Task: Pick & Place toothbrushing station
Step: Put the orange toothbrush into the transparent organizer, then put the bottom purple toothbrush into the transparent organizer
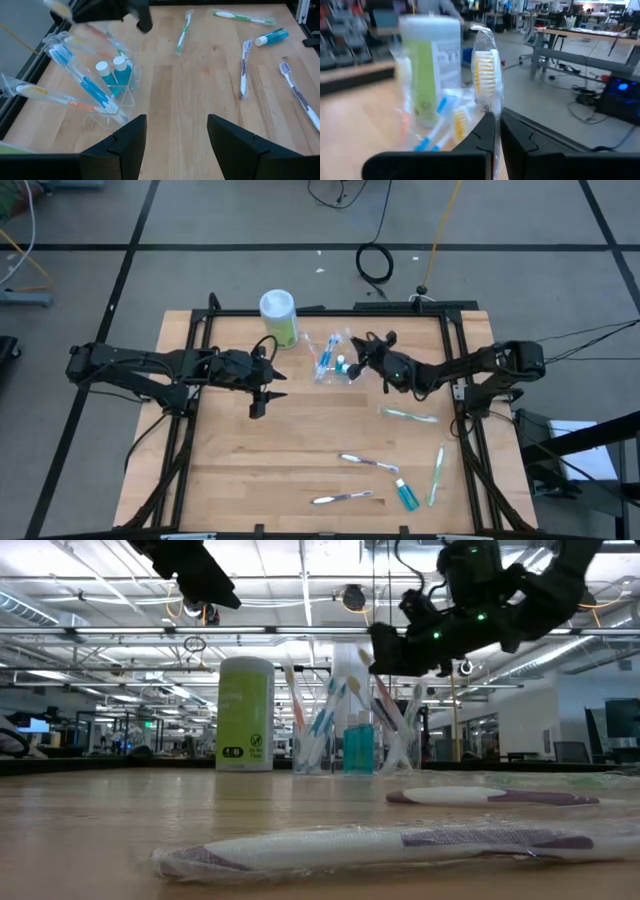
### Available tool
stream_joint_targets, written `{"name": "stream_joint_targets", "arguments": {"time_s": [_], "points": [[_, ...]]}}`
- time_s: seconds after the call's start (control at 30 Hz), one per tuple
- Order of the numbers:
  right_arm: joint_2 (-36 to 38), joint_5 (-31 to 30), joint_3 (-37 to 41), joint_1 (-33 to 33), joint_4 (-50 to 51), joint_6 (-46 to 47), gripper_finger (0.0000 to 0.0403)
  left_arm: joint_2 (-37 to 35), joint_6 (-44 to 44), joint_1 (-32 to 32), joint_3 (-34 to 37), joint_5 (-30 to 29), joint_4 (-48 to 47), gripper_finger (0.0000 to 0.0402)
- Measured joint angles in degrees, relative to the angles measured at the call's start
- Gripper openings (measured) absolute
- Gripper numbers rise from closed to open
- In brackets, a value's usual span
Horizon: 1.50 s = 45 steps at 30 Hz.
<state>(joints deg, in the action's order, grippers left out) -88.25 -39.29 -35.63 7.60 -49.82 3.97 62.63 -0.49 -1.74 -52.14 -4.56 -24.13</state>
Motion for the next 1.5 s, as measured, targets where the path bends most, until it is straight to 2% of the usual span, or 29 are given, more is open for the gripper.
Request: {"name": "stream_joint_targets", "arguments": {"time_s": [0.1,0.27,0.63,1.0,1.17,1.37,1.5], "points": [[0.1,-3.5,3.4,-2.7,-5.3,1.9,0.0008,0.0,0.0,0.0,0.0,0.0,-0.1,0.0216],[0.0,-8.4,8.2,-6.0,-11.1,-0.3,0.0008,0.0,0.0,-0.2,0.0,0.0,-0.1,0.0216],[0.1,-8.5,13.1,-7.5,-12.5,5.9,0.0008,0.0,-0.2,-0.3,0.0,0.0,0.0,0.0216],[0.1,-8.7,13.7,-10.3,-13.0,5.6,0.0012,0.0,-0.2,-0.2,0.0,0.0,0.0,0.0216],[0.0,-8.5,13.9,-10.3,-11.7,1.1,0.0053,0.0,-0.3,-0.2,0.0,0.0,0.0,0.0216],[0.0,-8.5,13.9,-10.4,-12.3,1.1,0.0119,0.0,-1.2,-0.2,0.0,0.0,0.0,0.0216],[1.9,-8.5,13.9,-10.6,-12.9,-0.2,0.0147,0.0,-1.2,-0.3,0.0,0.0,0.3,0.0216]]}}
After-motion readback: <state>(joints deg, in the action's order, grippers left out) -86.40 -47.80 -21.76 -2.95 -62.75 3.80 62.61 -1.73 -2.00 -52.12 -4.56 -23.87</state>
